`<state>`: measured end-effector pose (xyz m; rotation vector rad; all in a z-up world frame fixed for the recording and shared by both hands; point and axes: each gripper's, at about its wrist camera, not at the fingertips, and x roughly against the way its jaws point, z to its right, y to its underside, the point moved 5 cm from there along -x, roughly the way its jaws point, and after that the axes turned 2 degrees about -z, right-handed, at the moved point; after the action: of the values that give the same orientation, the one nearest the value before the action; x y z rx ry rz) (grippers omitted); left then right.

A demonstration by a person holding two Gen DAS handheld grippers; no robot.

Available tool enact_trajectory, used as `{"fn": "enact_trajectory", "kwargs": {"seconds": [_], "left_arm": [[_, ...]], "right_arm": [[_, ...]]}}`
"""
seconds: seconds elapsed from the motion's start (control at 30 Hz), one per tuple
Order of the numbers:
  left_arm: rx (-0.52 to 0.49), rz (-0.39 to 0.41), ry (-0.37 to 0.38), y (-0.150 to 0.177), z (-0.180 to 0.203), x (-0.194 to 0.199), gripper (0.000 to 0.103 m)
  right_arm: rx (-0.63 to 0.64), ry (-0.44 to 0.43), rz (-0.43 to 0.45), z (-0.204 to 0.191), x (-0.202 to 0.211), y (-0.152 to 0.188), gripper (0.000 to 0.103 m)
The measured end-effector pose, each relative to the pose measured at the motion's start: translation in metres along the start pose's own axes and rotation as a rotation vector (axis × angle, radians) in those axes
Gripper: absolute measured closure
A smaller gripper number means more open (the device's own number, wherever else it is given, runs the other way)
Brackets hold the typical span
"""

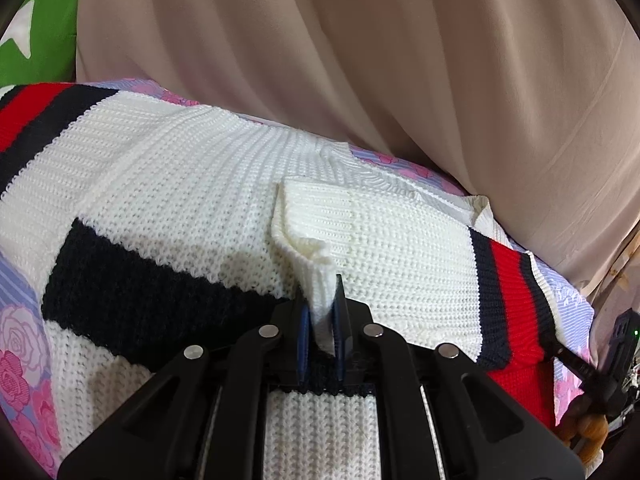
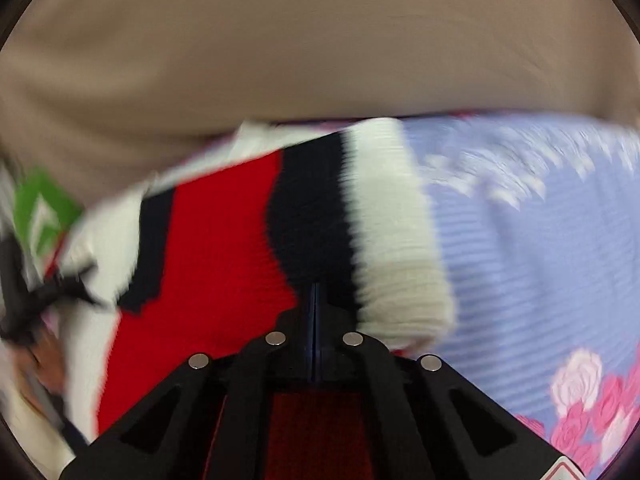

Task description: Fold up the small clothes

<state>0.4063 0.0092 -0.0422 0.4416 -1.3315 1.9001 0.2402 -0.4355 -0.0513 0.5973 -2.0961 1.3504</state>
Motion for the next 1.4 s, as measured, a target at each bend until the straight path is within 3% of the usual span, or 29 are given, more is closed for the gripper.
{"fn": "enact_trajectory", "kwargs": {"seconds": [0.1, 0.17, 0.3, 0.43, 0.53, 0.67, 0.73, 0.83, 0.93, 0.97, 1.03, 1.07, 1.1, 1.13, 1.17, 1.23, 1.3, 1.33, 1.4], "left_arm": [[-0.003, 0.000, -0.003, 0.000, 0.002, -0.001, 0.093], [0.000, 0.002, 0.002, 0.000, 0.001, -0.001, 0.093], [0.023, 0.011, 0.001, 0.004, -0.007, 0.008, 0.092], [-0.009, 0.006, -0.037, 0.016, -0.017, 0.027, 0.091], [-0.035, 0.028, -0.153, 0.021, -0.037, 0.047, 0.093], [0.071, 0.018, -0.111, 0.018, -0.065, 0.069, 0.095], [0.064, 0.041, -0.078, 0.011, -0.056, 0.079, 0.094], [0.001, 0.047, -0.028, -0.002, -0.018, 0.071, 0.091], [-0.075, 0.001, -0.011, -0.004, 0.024, 0.033, 0.086], [-0.093, -0.017, -0.034, -0.002, 0.030, 0.020, 0.085], [-0.115, -0.042, -0.090, 0.007, 0.028, -0.005, 0.086], [-0.111, -0.017, -0.062, 0.008, 0.026, -0.002, 0.089], [-0.085, -0.021, -0.034, 0.008, 0.018, 0.005, 0.091], [-0.067, -0.023, -0.033, 0.007, 0.010, 0.011, 0.092], [-0.060, -0.008, -0.057, 0.005, -0.001, 0.023, 0.091], [-0.061, 0.072, -0.176, -0.004, -0.038, 0.056, 0.091], [-0.005, 0.116, -0.249, -0.019, -0.087, 0.086, 0.082], [0.043, 0.126, -0.282, -0.028, -0.114, 0.098, 0.072], [0.177, 0.154, -0.338, -0.045, -0.173, 0.119, 0.062]], "right_arm": [[0.055, 0.022, 0.007, -0.015, 0.001, 0.006, 0.103], [0.114, 0.104, -0.003, -0.018, -0.013, 0.013, 0.103], [-0.008, 0.008, -0.012, -0.003, -0.018, 0.005, 0.103], [0.096, 0.092, 0.011, -0.020, -0.021, 0.016, 0.103], [0.103, 0.098, 0.007, -0.031, -0.034, 0.016, 0.103], [0.081, 0.071, 0.036, -0.028, -0.022, 0.013, 0.103], [0.087, 0.044, 0.082, -0.045, -0.010, 0.007, 0.089], [0.113, -0.050, 0.056, -0.076, -0.010, -0.006, 0.088], [0.188, -0.093, -0.026, -0.107, -0.031, -0.006, 0.088], [0.200, -0.078, -0.051, -0.106, -0.044, -0.004, 0.092], [0.166, 0.032, -0.070, -0.086, -0.066, -0.002, 0.097], [0.125, 0.034, -0.057, -0.071, -0.069, -0.002, 0.103], [0.051, -0.028, -0.042, -0.054, -0.065, 0.000, 0.103], [-0.006, -0.015, -0.024, -0.039, -0.058, 0.001, 0.103], [-0.022, 0.028, 0.001, -0.029, -0.051, 0.004, 0.103], [-0.020, 0.057, 0.050, -0.023, -0.032, 0.014, 0.103], [0.020, 0.047, 0.060, -0.037, -0.015, 0.027, 0.103], [0.053, 0.024, 0.051, -0.051, -0.009, 0.036, 0.092], [0.114, -0.041, 0.023, -0.079, -0.001, 0.054, 0.089]]}}
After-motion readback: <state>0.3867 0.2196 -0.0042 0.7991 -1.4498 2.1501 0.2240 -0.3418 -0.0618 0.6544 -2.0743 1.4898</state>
